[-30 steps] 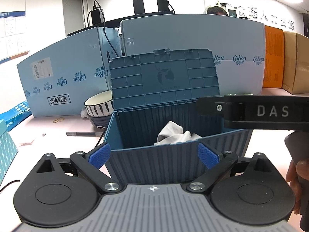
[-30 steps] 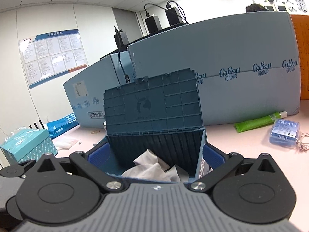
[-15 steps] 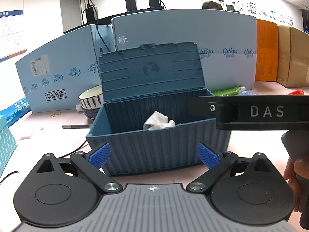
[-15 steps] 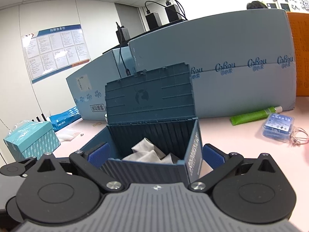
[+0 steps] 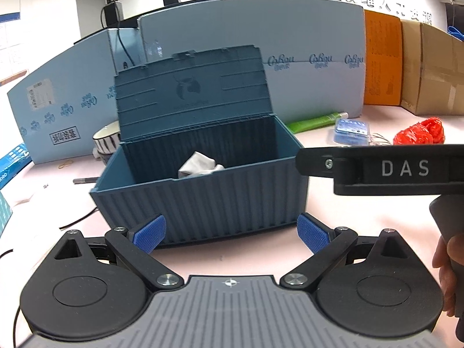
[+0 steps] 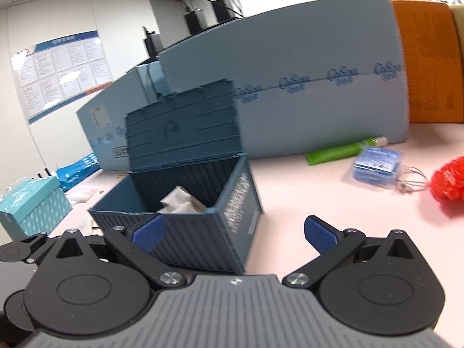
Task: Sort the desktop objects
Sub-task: 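Raise both open grippers out of the box and back away, then move the open right gripper toward the red plastic bag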
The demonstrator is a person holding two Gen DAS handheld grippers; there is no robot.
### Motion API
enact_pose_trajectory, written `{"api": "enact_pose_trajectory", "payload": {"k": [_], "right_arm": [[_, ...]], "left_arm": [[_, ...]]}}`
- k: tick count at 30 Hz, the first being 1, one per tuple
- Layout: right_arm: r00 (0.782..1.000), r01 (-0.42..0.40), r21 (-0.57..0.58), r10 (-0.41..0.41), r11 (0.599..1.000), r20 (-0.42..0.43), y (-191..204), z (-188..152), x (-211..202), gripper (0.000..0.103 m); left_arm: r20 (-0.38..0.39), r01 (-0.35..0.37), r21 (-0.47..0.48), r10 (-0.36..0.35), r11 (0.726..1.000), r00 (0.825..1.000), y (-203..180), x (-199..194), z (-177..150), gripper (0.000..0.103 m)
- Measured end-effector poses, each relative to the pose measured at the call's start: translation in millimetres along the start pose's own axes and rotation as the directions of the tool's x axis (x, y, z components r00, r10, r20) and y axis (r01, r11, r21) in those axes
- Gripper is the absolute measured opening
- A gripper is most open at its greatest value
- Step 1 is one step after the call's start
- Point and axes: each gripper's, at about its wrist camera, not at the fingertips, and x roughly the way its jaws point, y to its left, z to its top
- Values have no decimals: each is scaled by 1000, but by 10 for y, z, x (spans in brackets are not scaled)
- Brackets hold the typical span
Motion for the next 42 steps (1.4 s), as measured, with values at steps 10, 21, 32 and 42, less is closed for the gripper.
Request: {"api": "enact_pose_trajectory", "payload": {"k": [10, 21, 32, 42], "right_arm": [[992, 93, 18, -91, 996, -92, -274, -100, -79, 103], [977, 148, 19, -143, 989, -156, -530, -139, -158, 103], [968, 184, 16, -178, 983, -178, -789, -105, -292, 103], [947, 264, -22, -263, 964, -185, -1087, -17, -423, 103]], "left_arm": [[-80, 47, -40, -50, 998, 996, -196, 145, 26, 97], [-150, 84, -82, -96, 993, 984, -414, 285, 62, 97], [-170, 98, -73, -109, 993, 979, -708, 334, 123, 97], [-161, 126, -64, -134, 990, 978, -1021, 373, 217, 97]]}}
